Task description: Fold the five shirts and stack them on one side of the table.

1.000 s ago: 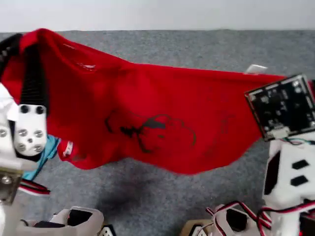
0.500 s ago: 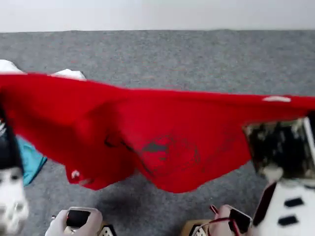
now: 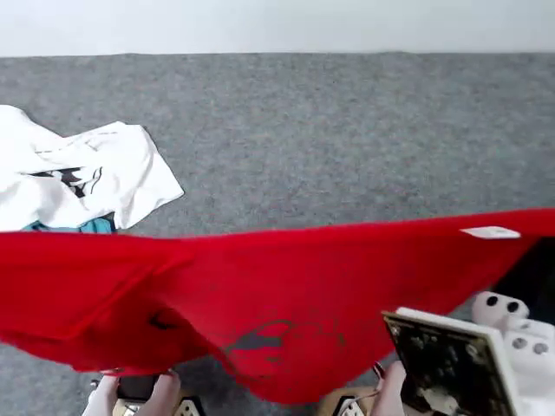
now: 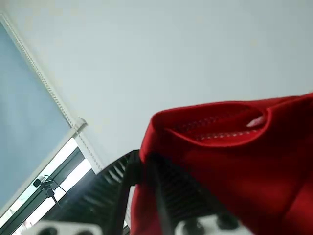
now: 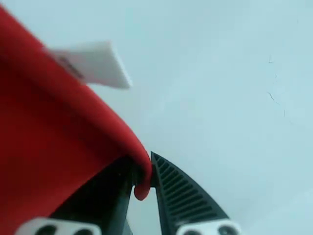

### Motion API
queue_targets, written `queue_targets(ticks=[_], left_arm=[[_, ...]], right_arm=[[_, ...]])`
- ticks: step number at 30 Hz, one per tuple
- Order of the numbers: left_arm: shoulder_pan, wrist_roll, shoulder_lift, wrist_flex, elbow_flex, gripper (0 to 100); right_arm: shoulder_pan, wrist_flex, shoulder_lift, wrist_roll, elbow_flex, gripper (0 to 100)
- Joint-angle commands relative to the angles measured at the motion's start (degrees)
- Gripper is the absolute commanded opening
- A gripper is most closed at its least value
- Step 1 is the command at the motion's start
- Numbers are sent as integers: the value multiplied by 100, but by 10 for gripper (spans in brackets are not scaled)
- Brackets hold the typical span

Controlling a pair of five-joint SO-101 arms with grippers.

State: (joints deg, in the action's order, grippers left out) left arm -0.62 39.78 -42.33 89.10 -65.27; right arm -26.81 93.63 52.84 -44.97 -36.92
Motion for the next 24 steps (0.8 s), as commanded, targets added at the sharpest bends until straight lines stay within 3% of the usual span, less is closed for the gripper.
queue_targets(ticks=[1,8,14,19,24], left_arm=[[-53,44,53,79,84,2],[-35,26,18,677,1481,2],[-35,9,44,475,3565,2],[-44,-404,35,-1310,5666,2],[-44,-519,53,-4123,8013,2]], right_arm=[[-92,154,-127,-53,79,11],[-75,-242,-356,-62,1371,11],[-57,-1429,-409,-62,3147,11],[145,-3046,-409,-167,4923,11],[453,-4673,-418,-255,6356,11]])
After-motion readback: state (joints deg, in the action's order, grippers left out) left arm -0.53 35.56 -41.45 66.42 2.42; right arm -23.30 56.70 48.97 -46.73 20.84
